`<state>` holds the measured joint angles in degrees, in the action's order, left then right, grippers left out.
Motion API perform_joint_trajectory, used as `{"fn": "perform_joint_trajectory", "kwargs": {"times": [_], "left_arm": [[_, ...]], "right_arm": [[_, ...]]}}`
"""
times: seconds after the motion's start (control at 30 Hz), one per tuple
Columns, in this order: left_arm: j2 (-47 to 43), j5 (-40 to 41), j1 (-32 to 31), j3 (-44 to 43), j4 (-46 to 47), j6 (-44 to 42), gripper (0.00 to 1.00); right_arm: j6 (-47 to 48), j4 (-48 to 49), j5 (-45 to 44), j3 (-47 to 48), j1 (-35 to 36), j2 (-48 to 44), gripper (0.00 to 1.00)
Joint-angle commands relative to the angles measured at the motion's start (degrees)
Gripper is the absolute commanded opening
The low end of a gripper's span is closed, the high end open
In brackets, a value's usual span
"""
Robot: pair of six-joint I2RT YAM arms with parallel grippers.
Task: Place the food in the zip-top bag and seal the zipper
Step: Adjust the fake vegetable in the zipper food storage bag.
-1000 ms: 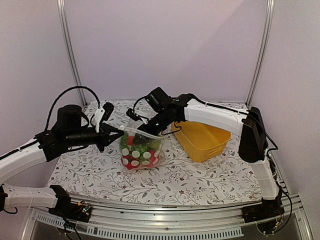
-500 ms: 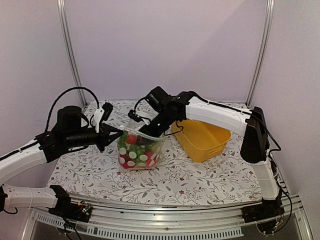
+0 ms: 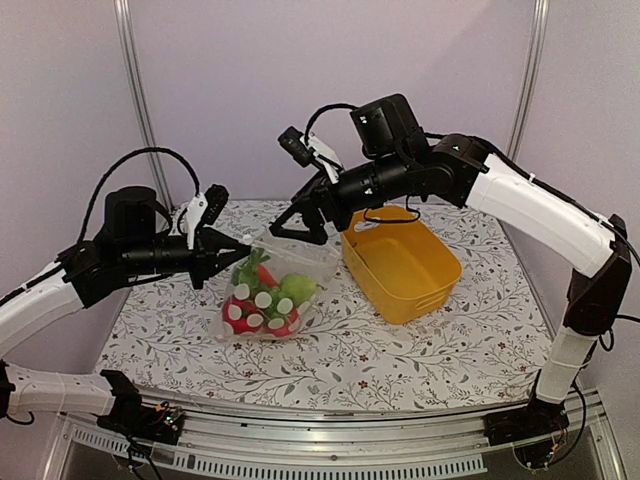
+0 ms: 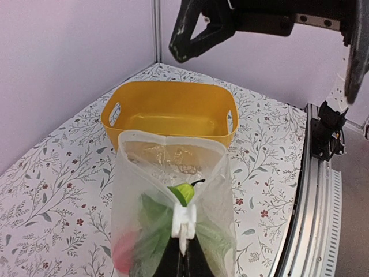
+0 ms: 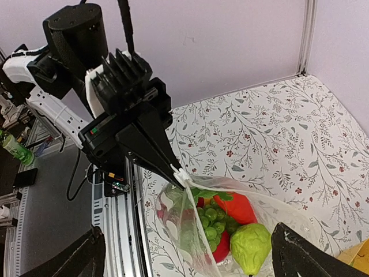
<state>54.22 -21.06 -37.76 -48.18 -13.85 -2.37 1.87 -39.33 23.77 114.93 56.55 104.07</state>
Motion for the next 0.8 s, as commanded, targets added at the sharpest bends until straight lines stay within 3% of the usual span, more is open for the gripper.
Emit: {"fn": "perform_joint_trajectory", "kwargs": {"times": [0.0,0.13,0.23,0.43,0.77], "left_arm": [[2.12,-5.05,-1.75,-5.21,-4.62,-5.34,0.00],[3.49,-6.01,-2.44,-7.21,-6.33,-5.74,0.00],[3.96,-6.19,-2.90,-7.65,-6.80,-5.91,0.00],[4.24,-5.94,-3.41,-9.01,-9.05,-6.25,0.00],[2.32,-4.61,-3.99,-9.43,-10.81,-5.90,0.00]], "right_arm": [[2.98,5.06,3.07,-3.89,0.14,0.51,0.99],[9.36,3.21,4.41,1.70,0.39,3.02,0.78],[14.05,3.09,4.63,1.77,0.94,3.71,0.68],[19.13,0.23,7.83,2.93,1.99,6.00,0.62],[19.82,1.86,10.82,4.07,2.90,9.30,0.61]]}}
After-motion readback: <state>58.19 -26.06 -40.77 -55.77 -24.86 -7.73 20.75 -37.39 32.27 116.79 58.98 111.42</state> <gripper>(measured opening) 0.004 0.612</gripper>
